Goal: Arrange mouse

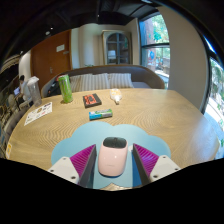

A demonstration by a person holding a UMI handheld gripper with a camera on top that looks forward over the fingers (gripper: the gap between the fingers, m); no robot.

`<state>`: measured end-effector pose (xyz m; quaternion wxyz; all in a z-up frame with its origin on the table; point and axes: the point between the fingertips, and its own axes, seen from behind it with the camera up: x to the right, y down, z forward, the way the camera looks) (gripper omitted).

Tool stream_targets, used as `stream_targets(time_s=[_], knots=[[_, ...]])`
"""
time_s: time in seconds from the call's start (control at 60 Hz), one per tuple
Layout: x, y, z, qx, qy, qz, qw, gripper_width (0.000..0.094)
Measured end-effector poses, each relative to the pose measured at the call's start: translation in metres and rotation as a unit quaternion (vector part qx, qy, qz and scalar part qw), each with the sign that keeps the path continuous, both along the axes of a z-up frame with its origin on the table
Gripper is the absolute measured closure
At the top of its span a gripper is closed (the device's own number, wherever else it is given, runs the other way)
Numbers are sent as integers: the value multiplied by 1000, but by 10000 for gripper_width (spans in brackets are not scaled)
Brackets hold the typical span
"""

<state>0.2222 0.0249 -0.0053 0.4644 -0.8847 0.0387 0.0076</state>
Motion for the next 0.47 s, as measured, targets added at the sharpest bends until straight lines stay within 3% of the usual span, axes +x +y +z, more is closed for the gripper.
stream_targets(time_s=[0.033,0.2,0.467], knots=[[-1,-4,6,9,-1,7,1000,73],[-6,-46,36,46,18,27,998,96],[4,-139,37,60,30,40,997,96]])
